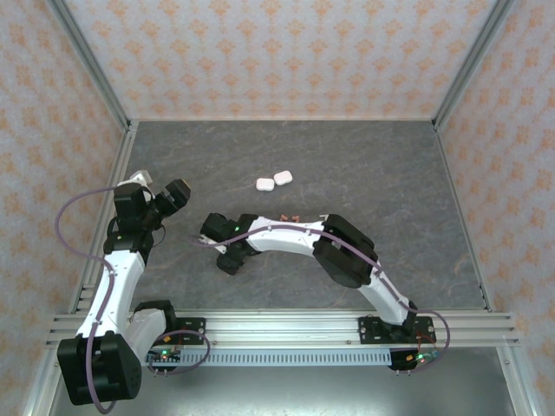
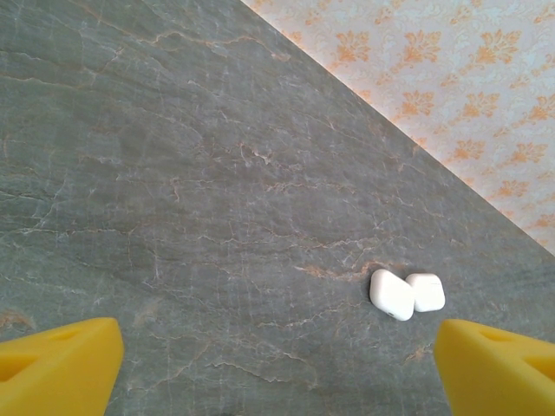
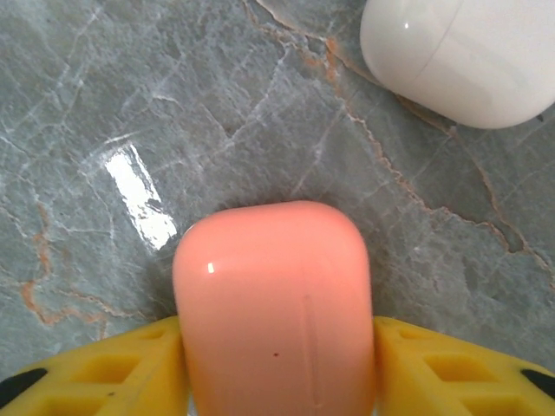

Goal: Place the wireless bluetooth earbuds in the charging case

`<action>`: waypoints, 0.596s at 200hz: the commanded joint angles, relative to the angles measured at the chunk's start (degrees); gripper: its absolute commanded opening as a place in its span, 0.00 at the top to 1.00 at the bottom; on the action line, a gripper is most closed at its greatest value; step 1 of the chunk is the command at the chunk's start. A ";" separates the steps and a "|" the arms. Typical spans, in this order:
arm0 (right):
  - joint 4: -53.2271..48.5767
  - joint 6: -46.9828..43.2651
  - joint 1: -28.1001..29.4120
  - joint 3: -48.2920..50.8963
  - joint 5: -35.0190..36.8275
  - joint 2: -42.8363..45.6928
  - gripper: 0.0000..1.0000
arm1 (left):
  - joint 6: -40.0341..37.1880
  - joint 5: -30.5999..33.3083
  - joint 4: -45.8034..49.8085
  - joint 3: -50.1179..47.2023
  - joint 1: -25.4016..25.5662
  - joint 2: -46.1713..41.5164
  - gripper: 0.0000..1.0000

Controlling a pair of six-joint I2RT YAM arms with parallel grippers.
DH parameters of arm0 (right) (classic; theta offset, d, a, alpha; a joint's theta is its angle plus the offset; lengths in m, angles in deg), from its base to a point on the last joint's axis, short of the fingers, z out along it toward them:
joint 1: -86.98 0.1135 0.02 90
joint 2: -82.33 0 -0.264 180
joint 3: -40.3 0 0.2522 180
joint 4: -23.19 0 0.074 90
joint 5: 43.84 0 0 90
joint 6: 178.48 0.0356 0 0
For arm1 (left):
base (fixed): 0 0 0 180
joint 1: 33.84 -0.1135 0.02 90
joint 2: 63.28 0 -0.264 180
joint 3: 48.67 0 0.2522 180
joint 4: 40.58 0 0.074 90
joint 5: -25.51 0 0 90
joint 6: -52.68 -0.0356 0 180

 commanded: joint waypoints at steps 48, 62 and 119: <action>2.50 0.66 -1.54 9.12 4.10 8.60 0.57 | -0.76 -4.17 -1.25 0.66 -0.44 -0.07 0.08; 5.30 0.74 -2.47 11.95 4.98 12.25 0.57 | -0.97 -6.12 -1.56 1.48 -0.47 0.85 0.09; 16.72 -1.77 -6.89 25.52 10.45 29.44 0.59 | 0.16 -16.23 -7.48 4.41 0.72 3.64 0.14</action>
